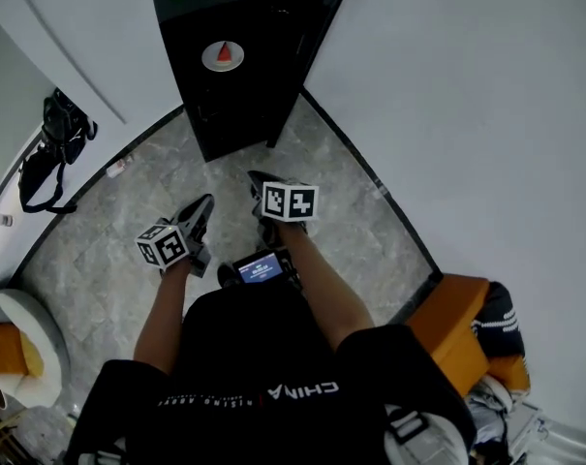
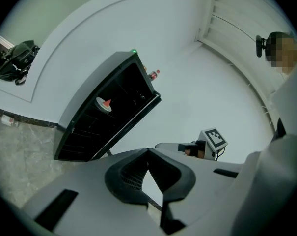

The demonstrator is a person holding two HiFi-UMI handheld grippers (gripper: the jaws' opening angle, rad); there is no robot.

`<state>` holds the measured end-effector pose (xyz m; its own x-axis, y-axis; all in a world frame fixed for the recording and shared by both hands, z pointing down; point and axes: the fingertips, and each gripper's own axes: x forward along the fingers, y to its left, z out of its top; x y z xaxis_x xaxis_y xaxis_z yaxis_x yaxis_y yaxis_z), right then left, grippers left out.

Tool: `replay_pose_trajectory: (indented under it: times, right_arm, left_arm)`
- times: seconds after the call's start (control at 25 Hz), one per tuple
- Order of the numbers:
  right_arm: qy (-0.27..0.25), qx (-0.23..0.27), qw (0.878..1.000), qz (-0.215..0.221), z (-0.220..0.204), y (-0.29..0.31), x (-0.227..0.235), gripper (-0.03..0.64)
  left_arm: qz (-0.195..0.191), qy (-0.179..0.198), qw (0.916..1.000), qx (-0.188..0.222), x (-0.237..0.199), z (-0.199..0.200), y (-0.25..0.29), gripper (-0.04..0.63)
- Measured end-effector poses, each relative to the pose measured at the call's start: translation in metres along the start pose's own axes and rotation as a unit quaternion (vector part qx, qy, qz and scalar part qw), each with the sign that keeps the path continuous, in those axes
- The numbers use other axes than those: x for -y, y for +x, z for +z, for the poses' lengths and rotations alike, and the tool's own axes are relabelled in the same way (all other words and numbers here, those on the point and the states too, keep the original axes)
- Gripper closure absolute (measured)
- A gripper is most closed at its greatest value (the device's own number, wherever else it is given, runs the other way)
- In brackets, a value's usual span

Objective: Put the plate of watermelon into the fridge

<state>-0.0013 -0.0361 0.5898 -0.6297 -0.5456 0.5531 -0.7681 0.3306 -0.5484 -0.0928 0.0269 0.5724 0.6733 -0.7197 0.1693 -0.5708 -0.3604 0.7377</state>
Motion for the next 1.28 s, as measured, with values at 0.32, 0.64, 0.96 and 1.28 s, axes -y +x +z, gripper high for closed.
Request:
replay_pose_trajectory:
  times: [0.32,0.64,0.96,1.28]
  right_arm:
    - [-0.126,0.019,0.990,-0.054,0.001,-0.048,-0.014,0.600]
    - [-0.197,0.001,0.980,-0.036,0.010,-0.062,-0.010,0.601]
    - [-0.200,0.015,0.979,-0.019,0.035,-0.073,0.015,0.601]
    - [-0.212,0.005,0.977,-0.001,0.038,-0.066,0.020,0.601]
  left_arm:
    - [0.006,0.047,0.9986,-0.022,0.024,-0.017,0.000,0.581]
    - [0.033,0.116,0.9920,-0.038,0.035,-0.007,0.015,0.582]
    - [0.037,0.153,0.9857,-0.059,0.059,-0.016,0.048,0.581]
    - [0.044,0.160,0.9837,-0.071,0.066,-0.021,0.065,0.583]
